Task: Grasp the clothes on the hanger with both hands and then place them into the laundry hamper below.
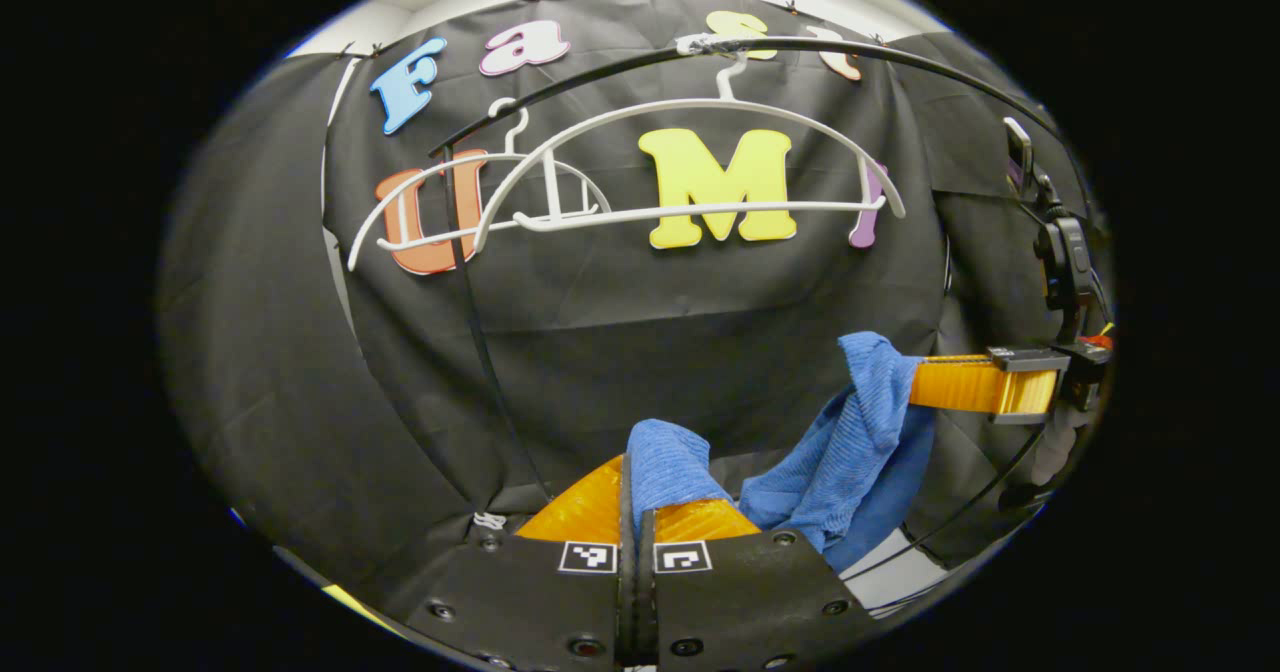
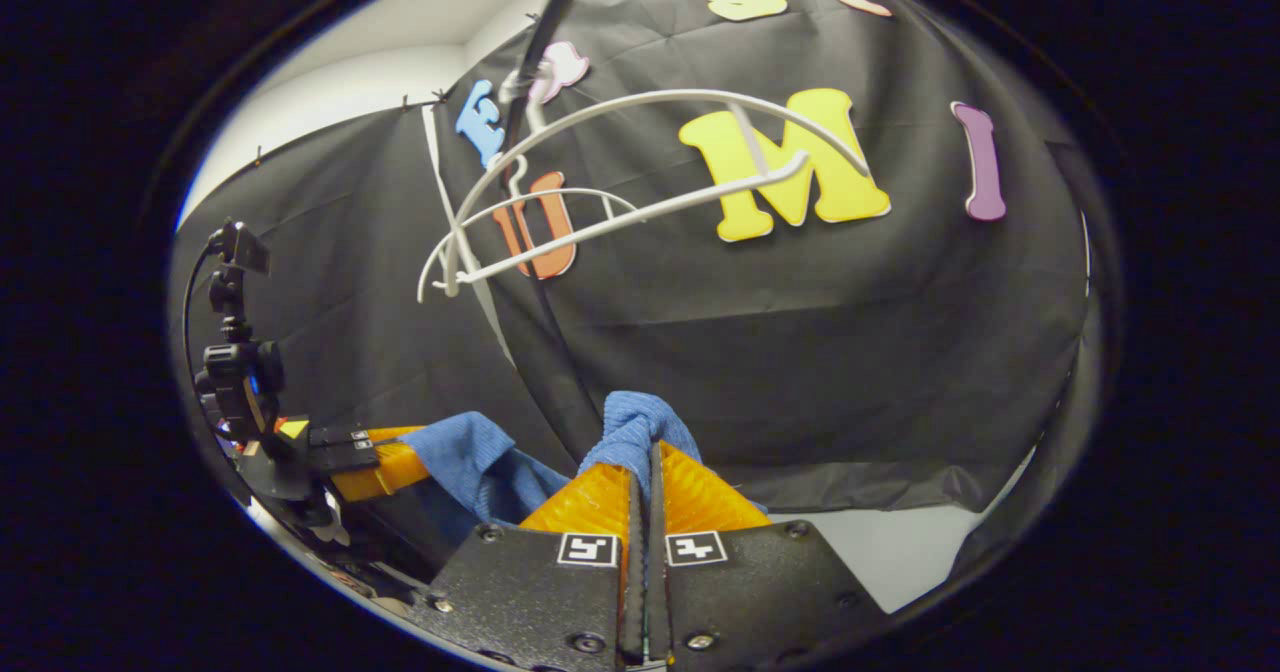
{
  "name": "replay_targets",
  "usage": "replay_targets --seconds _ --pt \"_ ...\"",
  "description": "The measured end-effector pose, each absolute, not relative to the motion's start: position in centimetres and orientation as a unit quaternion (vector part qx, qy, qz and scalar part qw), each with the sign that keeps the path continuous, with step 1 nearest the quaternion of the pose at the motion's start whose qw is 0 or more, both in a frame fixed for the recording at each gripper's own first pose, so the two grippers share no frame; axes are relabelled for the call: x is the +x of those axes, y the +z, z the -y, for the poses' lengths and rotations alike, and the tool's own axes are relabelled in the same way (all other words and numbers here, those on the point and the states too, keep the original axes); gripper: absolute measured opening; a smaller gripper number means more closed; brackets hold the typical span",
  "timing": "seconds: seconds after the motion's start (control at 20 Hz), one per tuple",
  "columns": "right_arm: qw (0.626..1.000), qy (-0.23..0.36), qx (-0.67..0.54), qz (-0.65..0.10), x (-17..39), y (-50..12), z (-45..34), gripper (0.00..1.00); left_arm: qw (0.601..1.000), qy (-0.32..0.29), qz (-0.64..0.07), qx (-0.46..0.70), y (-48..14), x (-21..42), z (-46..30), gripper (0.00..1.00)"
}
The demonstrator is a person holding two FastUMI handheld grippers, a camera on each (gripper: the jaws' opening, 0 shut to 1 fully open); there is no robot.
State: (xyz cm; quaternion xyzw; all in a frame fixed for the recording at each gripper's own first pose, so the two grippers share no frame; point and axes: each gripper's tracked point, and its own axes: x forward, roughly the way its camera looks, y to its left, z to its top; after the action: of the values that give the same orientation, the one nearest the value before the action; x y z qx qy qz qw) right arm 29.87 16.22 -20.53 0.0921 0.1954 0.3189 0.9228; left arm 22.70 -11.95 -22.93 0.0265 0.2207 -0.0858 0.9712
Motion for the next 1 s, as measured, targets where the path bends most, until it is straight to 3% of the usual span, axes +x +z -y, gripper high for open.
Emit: replay_targets --seconds 0.2,0.45,0.9,0.95,1.0 --pt "0.916 0.345 0.063 -0.194 26.4 -20.3 -19.9 0.05 0.97 -0.085 -0.227 0.017 -22.4 21.2 11.9 0.0" --pt "0.906 0.349 0.042 -0.238 24.3 -24.6 -22.6 0.05 0.962 -0.092 -0.255 0.013 -26.2 19.8 11.8 0.0" --pt "0.871 0.318 -0.006 -0.374 24.5 -37.6 -23.8 0.05 0.923 -0.077 -0.376 -0.027 -39.9 17.5 10.7 0.0" --pt "0.867 0.312 -0.016 -0.388 24.6 -39.3 -24.2 0.05 0.917 -0.072 -0.39 -0.029 -41.3 17.1 10.4 0.04" --pt "0.863 0.303 -0.025 -0.404 24.7 -40.5 -24.1 0.05 0.912 -0.069 -0.402 -0.032 -42.5 16.7 9.9 0.0"
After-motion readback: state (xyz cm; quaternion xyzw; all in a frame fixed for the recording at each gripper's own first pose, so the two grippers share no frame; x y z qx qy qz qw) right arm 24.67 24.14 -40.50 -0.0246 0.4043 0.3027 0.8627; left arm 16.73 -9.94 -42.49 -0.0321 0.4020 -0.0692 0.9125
